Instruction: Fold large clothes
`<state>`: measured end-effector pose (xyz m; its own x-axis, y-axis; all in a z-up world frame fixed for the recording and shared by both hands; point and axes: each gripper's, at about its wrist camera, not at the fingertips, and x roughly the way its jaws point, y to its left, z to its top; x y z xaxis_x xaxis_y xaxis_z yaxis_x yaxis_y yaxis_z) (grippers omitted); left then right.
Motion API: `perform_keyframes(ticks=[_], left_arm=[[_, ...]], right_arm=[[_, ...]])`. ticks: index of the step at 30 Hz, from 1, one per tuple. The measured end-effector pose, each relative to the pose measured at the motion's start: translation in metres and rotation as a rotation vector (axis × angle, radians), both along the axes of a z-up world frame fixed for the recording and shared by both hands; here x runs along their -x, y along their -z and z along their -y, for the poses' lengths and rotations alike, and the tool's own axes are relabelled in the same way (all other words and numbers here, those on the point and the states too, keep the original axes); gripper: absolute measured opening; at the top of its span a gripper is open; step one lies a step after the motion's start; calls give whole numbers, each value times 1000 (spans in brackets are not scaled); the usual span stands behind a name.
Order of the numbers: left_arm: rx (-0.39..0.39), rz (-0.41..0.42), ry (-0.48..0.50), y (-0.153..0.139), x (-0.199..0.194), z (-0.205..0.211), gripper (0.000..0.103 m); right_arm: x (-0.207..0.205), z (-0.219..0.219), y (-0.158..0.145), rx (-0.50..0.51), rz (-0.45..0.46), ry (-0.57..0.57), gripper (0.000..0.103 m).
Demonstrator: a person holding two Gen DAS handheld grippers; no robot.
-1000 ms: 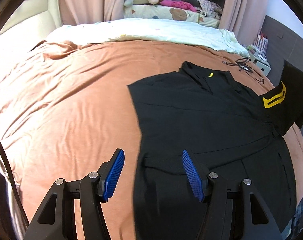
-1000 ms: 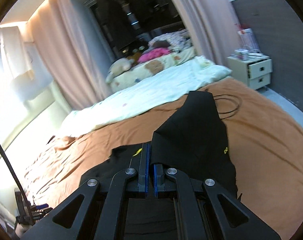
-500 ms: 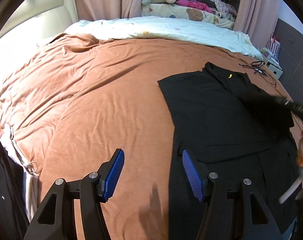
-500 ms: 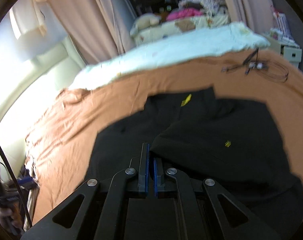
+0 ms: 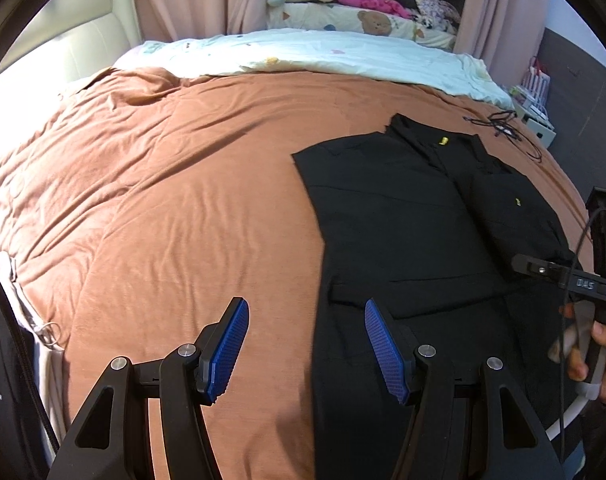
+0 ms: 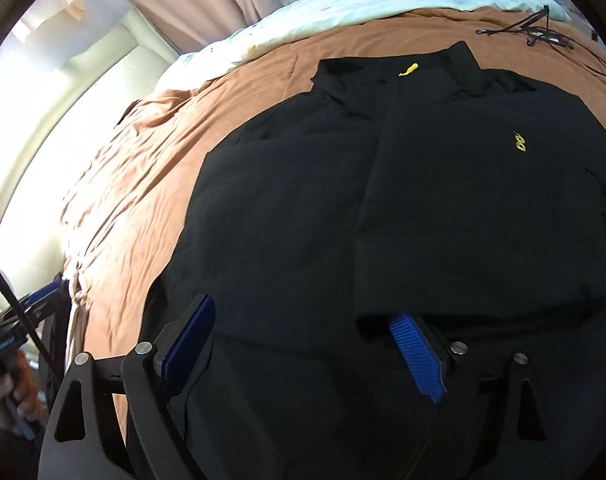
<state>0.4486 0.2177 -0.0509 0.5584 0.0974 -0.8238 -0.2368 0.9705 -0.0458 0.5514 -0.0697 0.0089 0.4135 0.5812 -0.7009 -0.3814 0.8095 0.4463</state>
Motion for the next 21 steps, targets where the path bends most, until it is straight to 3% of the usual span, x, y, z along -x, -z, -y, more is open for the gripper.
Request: perform_keyframes(ticks=[6, 10, 14, 18, 20, 21], left_arm=[[12, 13, 22, -2, 0, 14, 62], [31, 15, 23, 3, -5, 17, 62], [42, 3, 30, 16, -12, 20, 62], [53, -27, 31, 38, -19, 18, 62], [59, -44, 26, 50, -22, 16, 62], [62, -50, 24, 53, -23, 16, 62]], right_arm=[[8, 88, -28, -38, 58, 57, 87], [-7, 155, -37, -22, 68, 183, 87], [-31, 199, -29, 11, 37, 282, 75], [-61, 229, -10, 12, -21, 346, 70], [-75, 228, 5, -9, -63, 337, 44], [-81, 225, 9, -14, -76, 326, 37]])
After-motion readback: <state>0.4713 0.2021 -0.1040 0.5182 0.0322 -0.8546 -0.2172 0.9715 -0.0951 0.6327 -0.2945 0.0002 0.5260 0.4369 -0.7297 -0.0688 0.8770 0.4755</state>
